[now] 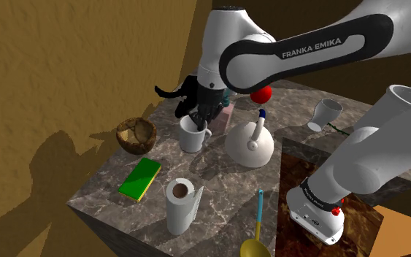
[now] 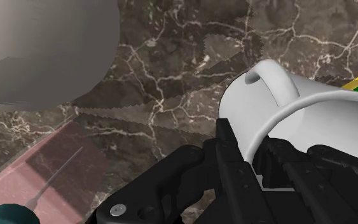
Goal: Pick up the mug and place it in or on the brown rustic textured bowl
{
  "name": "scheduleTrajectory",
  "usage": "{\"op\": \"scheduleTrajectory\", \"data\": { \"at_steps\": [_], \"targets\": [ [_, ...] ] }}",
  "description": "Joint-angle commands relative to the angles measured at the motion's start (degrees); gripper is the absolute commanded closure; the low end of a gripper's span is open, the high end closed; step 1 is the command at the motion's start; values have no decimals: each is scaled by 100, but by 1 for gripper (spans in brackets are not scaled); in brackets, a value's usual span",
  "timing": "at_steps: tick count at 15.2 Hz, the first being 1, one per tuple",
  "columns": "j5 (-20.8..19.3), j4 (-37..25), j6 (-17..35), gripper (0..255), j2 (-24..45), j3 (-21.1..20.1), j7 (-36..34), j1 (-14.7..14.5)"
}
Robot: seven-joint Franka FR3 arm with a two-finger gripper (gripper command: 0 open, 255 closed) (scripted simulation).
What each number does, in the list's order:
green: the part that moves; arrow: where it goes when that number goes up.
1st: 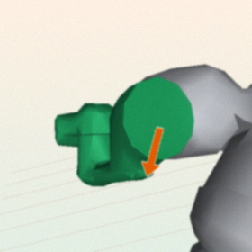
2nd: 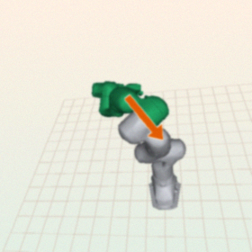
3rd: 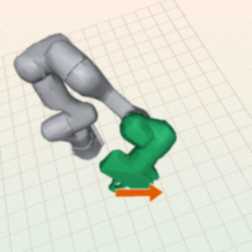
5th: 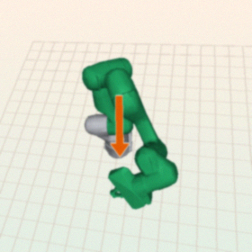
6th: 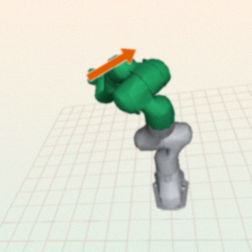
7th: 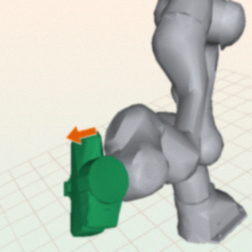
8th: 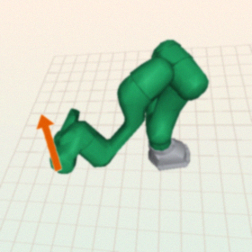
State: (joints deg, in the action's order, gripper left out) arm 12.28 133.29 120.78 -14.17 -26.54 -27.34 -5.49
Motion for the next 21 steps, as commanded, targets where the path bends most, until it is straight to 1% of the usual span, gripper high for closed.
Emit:
{"op": "scheduleTrajectory", "data": {
  "at_steps": [1, 17, 21],
  "targets": [
    [-7, -135, -174, 255, -39, 21, -3, 7],
    [-22, -1072, -1398, 255, -338, 175, -37, 36],
    [-418, -2101, -1468, 255, 646, -94, -464, 85]
  ]
}}
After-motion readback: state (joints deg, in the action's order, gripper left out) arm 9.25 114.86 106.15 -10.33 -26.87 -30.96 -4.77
